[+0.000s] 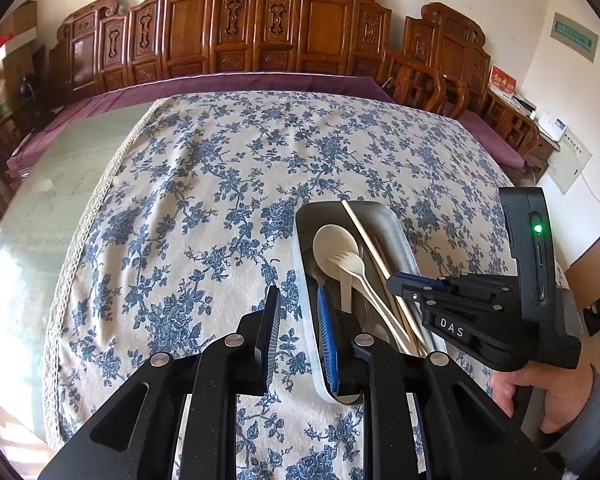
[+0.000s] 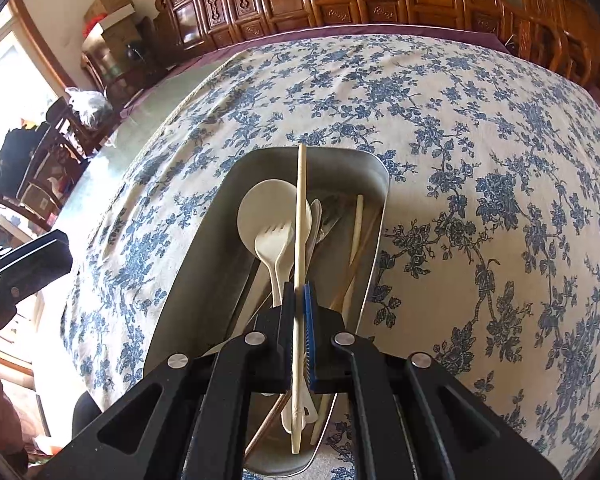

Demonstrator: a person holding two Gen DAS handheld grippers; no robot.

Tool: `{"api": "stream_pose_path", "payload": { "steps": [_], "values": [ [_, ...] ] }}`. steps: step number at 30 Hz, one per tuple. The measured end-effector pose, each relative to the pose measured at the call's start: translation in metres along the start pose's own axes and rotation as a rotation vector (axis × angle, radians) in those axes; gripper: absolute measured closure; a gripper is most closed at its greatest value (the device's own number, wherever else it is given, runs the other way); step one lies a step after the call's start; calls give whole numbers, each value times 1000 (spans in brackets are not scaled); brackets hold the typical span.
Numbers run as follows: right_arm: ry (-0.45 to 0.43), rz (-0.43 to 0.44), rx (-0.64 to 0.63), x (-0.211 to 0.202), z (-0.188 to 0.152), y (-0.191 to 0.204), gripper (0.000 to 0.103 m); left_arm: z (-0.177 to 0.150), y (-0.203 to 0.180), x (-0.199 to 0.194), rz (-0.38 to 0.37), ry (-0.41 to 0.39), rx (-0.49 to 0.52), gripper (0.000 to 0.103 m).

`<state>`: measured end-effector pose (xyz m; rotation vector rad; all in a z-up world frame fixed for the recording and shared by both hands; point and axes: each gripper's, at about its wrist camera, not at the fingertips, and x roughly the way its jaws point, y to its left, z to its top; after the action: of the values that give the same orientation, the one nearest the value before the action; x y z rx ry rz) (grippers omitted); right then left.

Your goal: Organize utensils

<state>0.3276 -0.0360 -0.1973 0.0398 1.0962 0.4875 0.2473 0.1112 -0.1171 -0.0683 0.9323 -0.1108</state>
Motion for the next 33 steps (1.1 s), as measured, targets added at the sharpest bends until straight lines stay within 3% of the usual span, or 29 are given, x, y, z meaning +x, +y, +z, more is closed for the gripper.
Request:
{"api": "stream_pose_path", "payload": {
  "steps": [15,18,21,30,33],
  "values": [
    [9,-15,-23,13,-5,6,94,1,-3,-12,16,-16,2,84],
    [-11,-16,-42,3,-8,8,94,1,-5,-18,22,-24,5,82],
    [-46,-4,-51,-13,-10,9,83,0,-9,-23,27,-36,9,80],
    [-112,20,-74,-43,-12,8,83,-16,-17,-41,38,-55,-7,77],
    [-150,21,-76,-64,-23,2,83,-24,-22,-49,46,-70,-2,68]
  ]
}}
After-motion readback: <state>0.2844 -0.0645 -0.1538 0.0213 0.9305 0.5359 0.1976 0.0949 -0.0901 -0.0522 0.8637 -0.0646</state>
